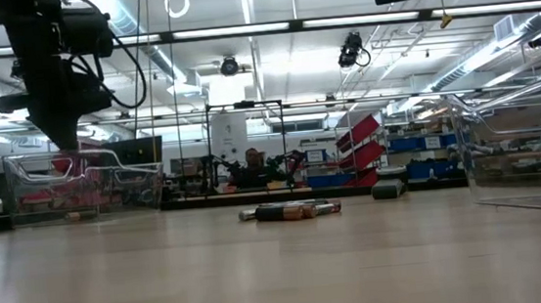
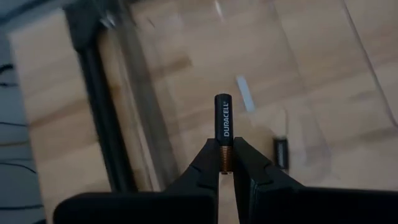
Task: Sort batteries
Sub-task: Put the black battery into the top transparent bin
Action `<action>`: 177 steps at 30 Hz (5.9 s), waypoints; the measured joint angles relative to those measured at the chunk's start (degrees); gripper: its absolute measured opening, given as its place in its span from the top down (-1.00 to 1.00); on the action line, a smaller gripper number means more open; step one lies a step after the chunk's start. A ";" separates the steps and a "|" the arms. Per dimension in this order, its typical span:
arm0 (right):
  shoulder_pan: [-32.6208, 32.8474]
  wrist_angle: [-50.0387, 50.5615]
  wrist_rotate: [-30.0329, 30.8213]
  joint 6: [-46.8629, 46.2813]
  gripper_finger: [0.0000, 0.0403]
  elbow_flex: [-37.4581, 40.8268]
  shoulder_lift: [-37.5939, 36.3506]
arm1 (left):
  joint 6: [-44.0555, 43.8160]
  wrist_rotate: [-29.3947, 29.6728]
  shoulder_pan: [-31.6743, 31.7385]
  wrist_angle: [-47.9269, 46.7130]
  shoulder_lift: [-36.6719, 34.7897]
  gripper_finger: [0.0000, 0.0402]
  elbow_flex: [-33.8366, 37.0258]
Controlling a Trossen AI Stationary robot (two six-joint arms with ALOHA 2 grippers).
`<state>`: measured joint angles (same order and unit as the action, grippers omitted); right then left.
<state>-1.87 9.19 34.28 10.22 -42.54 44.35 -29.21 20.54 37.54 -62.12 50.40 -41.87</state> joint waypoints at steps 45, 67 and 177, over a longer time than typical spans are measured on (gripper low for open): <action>0.00 0.00 0.02 -0.02 1.00 0.00 0.01 | 13.06 -4.17 -4.72 24.84 -1.06 0.70 0.00; -0.04 -0.01 0.02 0.02 1.00 0.00 0.00 | 38.40 -10.00 -31.46 68.72 19.54 0.70 0.00; 9.28 -2.80 0.20 -9.21 1.00 -19.05 22.25 | 36.85 -20.24 -30.48 81.33 14.00 0.38 10.95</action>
<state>7.41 6.39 34.48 1.01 -61.59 66.60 7.64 0.30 7.06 19.21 64.40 -30.92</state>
